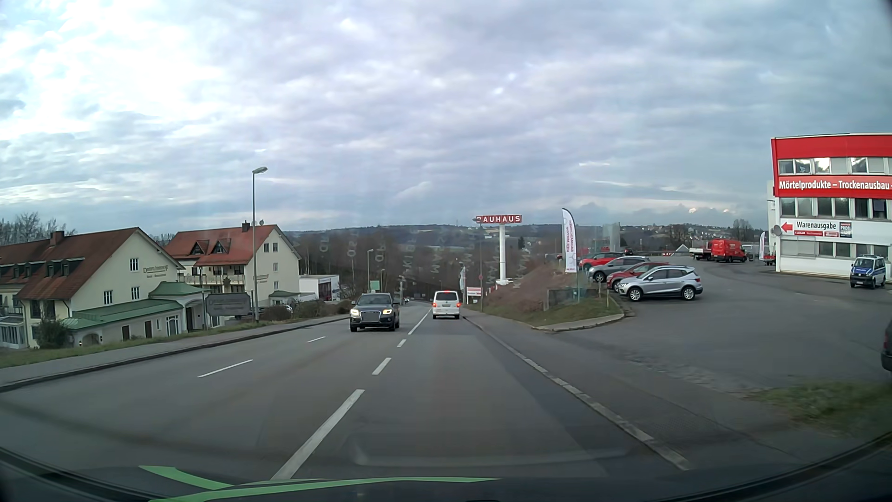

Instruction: Follow the waypoints while adhering to traffic rules and regulations

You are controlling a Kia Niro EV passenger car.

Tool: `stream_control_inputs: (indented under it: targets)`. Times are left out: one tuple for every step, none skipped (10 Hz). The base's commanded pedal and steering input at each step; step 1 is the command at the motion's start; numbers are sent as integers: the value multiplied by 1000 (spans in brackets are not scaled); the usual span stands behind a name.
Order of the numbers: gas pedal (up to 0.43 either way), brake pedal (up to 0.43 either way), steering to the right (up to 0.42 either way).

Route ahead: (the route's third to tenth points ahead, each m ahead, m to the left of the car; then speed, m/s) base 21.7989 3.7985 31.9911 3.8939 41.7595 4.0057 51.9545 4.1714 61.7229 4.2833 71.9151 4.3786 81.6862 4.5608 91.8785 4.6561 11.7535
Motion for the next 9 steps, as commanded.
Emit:
stream_control_inputs:
  targets:
    - [0, 110, 3]
    - [0, 116, 3]
    - [0, 116, 3]
    - [0, 116, 1]
    - [0, 110, 1]
    - [0, 116, 0]
    - [0, 116, 0]
    - [0, 116, 0]
    - [0, 116, 0]
